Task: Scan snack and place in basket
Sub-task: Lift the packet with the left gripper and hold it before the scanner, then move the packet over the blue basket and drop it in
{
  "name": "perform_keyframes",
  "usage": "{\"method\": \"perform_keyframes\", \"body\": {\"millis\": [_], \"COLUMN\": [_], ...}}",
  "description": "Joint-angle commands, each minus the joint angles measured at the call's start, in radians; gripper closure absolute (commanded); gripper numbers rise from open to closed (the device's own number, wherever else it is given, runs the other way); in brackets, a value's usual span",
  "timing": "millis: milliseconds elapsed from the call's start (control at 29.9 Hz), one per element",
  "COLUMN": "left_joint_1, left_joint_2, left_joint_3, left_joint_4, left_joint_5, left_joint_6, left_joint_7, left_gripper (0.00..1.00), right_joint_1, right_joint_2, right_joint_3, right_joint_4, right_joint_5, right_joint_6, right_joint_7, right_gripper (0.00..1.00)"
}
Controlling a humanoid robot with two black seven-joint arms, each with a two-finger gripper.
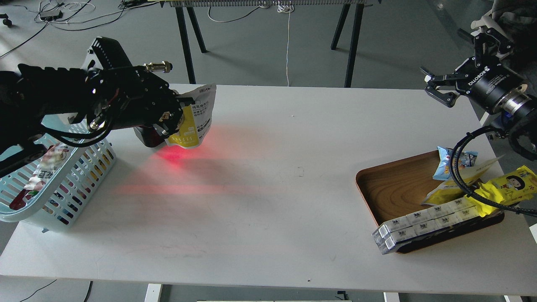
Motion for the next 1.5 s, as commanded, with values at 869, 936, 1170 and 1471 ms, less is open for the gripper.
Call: {"method": "perform_keyframes", "body": {"millis": [869, 936, 1170, 1471], "left_joint_1": [0.036, 0.059, 0.086, 0.071], "left_joint_2": [-0.025, -0.009, 0.04, 0.144], "left_joint_3": [0.002, 0.002, -0.001, -0.142], "left_joint_4": [0.016, 0.011, -0.007, -0.075], "left_joint_5": [0.0, 0.0, 0.0, 0.0], "left_joint_6": [0.0, 0.0, 0.0, 0.0], "left_joint_7": [0.008, 0.008, 0.006, -0.018], "left_gripper": [0.99, 0.99, 0.99, 0.99], "right_joint_1": [-0.009, -0.009, -0.012, -0.012], "right_joint_2": [-0.001, 0.001, 0.001, 0.012], "right_joint_3": [0.0, 0.0, 0.0, 0.0], "right_joint_4": [-0.001, -0.001, 0.0, -0.001], "right_joint_5": [0.0, 0.0, 0.0, 0.0], "right_joint_6": [0.0, 0.0, 0.0, 0.0], "right_joint_7": [0.0, 0.0, 0.0, 0.0], "right_gripper": [0.01, 0.01, 0.01, 0.01]}}
